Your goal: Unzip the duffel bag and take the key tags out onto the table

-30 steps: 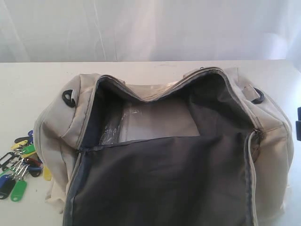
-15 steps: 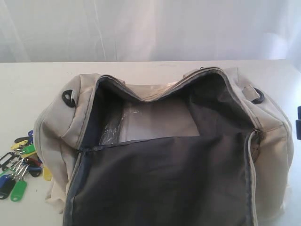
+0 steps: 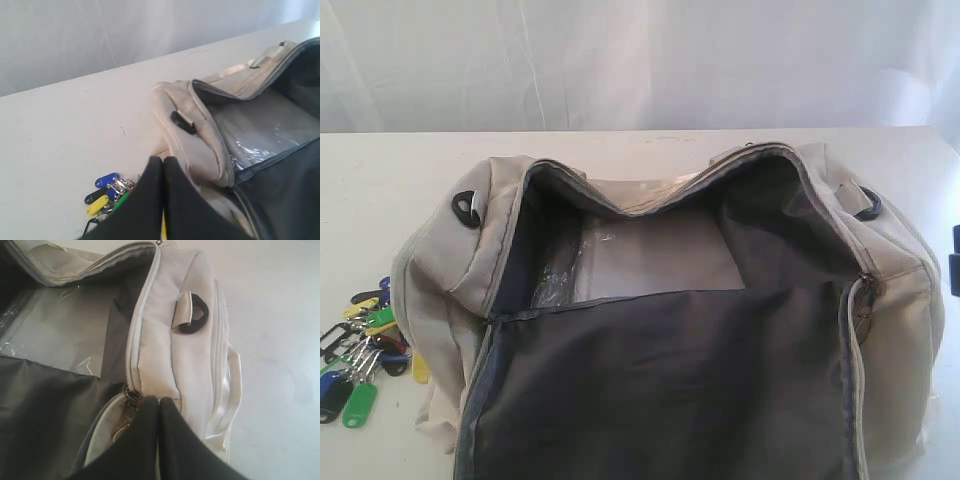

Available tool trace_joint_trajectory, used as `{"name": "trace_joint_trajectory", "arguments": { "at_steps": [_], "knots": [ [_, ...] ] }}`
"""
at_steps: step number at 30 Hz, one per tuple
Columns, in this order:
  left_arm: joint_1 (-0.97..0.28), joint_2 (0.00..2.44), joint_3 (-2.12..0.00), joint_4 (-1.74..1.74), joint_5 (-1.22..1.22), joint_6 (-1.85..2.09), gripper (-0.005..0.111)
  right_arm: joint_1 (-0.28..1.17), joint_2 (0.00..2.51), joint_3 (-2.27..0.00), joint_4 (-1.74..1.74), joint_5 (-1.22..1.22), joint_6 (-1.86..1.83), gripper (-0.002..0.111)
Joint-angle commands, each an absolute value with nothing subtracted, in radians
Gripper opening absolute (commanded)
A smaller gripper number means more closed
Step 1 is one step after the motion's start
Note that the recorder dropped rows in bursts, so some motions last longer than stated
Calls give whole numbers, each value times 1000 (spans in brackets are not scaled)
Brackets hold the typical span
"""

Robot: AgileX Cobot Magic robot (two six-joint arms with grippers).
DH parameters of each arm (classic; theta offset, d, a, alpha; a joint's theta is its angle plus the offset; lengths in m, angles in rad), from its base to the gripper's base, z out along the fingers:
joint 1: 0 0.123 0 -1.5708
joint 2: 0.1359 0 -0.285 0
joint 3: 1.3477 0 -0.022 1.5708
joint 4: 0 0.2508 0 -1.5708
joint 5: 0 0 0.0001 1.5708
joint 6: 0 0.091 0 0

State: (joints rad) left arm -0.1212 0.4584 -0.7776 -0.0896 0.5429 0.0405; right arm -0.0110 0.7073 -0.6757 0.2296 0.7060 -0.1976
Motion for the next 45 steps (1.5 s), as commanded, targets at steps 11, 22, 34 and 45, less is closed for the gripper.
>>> {"name": "trace_joint_trajectory", "arguments": {
  "at_steps": [11, 22, 34, 45],
  "knots": [
    [84, 153, -209, -101, 464, 34, 0, -9, 701, -674, 230, 696, -206, 0],
    [88, 0, 0, -100, 79, 48, 0, -9, 701, -674, 230, 696, -206, 0],
    [88, 0, 0, -100, 104, 48, 0, -9, 701, -674, 230, 694, -206, 0],
    [88, 0, 0, -100, 104, 48, 0, -9, 701, -674, 230, 694, -206, 0]
  ]
}}
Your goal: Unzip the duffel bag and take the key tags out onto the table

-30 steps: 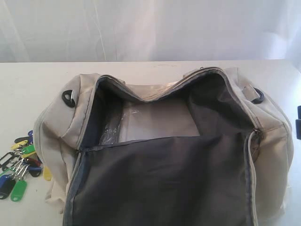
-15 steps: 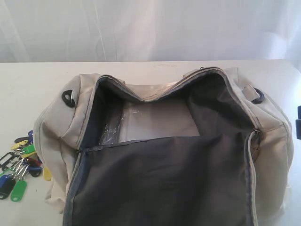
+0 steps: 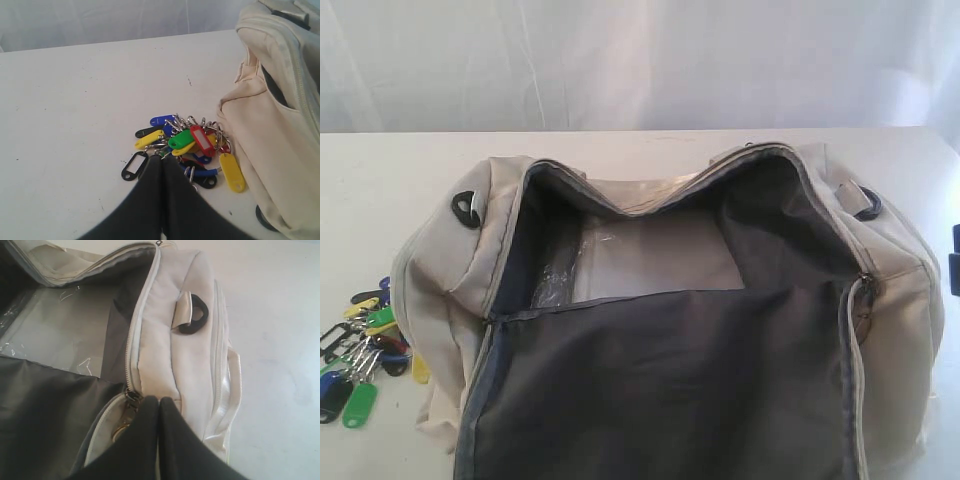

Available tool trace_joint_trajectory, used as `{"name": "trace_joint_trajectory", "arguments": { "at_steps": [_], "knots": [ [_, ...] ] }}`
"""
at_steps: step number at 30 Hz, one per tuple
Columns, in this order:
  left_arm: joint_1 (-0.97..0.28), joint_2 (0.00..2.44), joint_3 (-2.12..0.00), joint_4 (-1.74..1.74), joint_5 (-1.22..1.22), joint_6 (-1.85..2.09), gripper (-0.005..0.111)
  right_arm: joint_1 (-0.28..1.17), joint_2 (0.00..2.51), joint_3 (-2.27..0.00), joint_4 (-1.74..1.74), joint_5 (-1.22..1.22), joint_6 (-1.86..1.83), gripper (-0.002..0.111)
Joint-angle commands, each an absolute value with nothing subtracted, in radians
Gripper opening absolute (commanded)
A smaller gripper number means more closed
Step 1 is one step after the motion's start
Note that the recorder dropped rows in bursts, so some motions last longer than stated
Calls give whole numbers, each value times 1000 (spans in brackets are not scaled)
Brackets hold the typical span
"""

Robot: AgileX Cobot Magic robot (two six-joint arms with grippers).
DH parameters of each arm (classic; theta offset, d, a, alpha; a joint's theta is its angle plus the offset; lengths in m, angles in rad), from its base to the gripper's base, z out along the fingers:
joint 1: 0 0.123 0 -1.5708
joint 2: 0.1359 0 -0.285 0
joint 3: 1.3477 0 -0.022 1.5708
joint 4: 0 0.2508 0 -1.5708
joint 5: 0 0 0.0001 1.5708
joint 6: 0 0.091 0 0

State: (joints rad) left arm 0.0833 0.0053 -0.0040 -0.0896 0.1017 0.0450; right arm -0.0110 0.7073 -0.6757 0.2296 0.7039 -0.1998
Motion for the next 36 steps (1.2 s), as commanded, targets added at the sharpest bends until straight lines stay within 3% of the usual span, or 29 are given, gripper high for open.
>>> {"name": "trace_joint_trajectory", "arguments": {
  "at_steps": [1, 11, 36],
  "knots": [
    [88, 0, 0, -100, 104, 48, 0, -9, 701, -674, 230, 694, -206, 0],
    [67, 0, 0, -73, 274, -27, 0, -9, 701, -674, 230, 694, -206, 0],
    [67, 0, 0, -68, 230, -72, 0, -9, 701, -674, 230, 694, -206, 0]
  ]
}}
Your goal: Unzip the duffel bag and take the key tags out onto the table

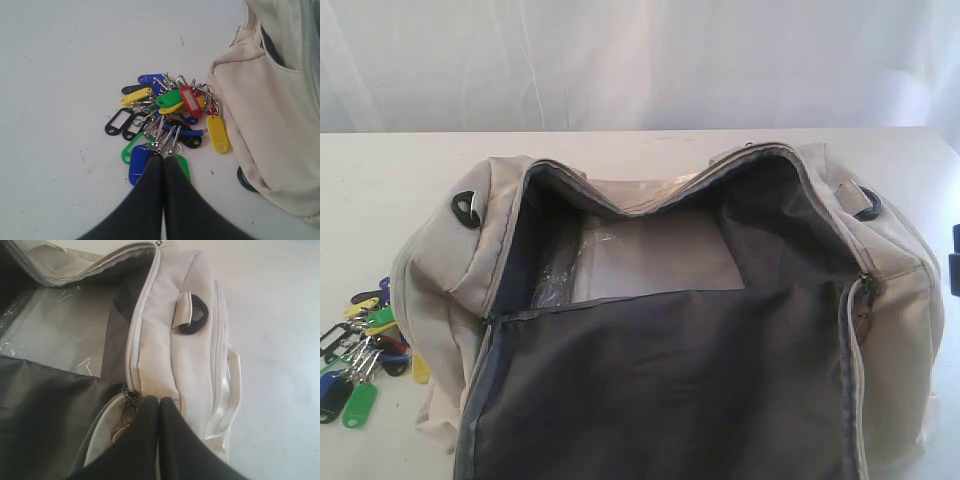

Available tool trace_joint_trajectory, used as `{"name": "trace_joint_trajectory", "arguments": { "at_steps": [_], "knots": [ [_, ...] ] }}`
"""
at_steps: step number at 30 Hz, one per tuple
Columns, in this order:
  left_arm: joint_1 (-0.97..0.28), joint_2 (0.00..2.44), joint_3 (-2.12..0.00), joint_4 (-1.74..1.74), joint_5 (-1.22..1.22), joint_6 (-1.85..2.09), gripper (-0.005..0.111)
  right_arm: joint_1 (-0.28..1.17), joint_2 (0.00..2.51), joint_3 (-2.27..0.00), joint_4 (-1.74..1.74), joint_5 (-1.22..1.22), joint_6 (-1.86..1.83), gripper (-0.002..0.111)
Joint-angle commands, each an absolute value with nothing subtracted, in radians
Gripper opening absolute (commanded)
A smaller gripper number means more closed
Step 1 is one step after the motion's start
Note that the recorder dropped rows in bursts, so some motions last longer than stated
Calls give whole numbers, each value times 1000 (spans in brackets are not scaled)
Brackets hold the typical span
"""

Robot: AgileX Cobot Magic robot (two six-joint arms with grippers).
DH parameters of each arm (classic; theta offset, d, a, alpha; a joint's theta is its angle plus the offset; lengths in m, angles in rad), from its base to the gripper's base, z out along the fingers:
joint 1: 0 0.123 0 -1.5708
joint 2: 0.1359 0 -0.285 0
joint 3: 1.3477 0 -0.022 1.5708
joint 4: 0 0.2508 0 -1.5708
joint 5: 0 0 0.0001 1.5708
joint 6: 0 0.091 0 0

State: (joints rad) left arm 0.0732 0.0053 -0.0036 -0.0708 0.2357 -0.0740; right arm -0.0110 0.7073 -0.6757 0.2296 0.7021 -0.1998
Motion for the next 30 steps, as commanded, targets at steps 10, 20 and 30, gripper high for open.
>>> {"name": "trace_joint_trajectory", "arguments": {
  "at_steps": [10, 20, 30],
  "knots": [
    [67, 0, 0, 75, 230, -72, 0, -9, 701, -674, 230, 694, -206, 0],
    [67, 0, 0, 75, 232, -72, 0, -9, 701, -674, 230, 694, -206, 0],
    [67, 0, 0, 75, 232, -72, 0, -9, 701, -674, 230, 694, -206, 0]
  ]
}}
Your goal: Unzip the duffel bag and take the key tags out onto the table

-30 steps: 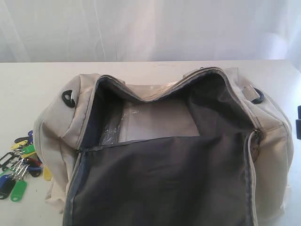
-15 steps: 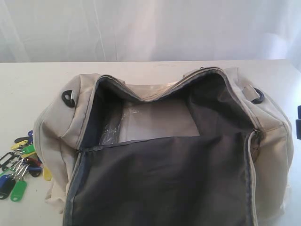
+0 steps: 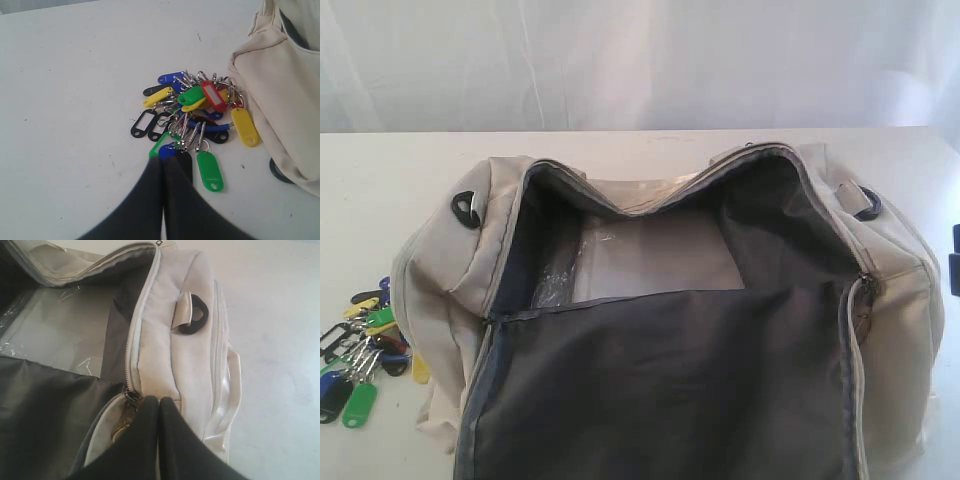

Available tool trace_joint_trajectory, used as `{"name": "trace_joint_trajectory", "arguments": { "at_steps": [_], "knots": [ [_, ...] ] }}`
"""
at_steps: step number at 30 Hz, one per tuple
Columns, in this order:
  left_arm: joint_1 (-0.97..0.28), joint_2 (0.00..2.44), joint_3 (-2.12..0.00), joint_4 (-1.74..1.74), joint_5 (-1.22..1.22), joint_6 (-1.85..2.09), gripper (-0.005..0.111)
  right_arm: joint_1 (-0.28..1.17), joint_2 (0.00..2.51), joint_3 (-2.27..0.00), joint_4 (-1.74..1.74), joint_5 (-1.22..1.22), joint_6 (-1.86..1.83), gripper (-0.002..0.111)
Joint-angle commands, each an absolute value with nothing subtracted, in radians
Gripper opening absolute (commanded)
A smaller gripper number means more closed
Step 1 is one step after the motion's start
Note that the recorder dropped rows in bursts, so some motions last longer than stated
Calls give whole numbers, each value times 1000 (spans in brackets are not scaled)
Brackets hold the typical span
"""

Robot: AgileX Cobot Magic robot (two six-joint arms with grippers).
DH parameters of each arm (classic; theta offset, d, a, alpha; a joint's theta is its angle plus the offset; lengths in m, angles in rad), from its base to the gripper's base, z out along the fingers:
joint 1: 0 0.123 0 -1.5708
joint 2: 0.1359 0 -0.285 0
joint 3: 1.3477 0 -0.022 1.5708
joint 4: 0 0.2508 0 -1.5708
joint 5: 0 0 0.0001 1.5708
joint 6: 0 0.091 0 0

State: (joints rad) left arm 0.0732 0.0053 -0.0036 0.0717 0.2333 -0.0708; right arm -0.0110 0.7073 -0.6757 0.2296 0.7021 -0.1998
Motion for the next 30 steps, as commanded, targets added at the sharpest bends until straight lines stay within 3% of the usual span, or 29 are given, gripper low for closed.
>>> {"name": "trace_joint_trajectory", "arguments": {
  "at_steps": [1, 17, 30],
  "knots": [
    [67, 0, 0, 75, 232, -72, 0, -9, 701, -674, 230, 694, -206, 0],
    [67, 0, 0, 75, 232, -72, 0, -9, 678, -674, 326, 687, -152, 0],
    [67, 0, 0, 75, 232, -72, 0, -93, 136, -522, 253, 660, -226, 0]
  ]
}}
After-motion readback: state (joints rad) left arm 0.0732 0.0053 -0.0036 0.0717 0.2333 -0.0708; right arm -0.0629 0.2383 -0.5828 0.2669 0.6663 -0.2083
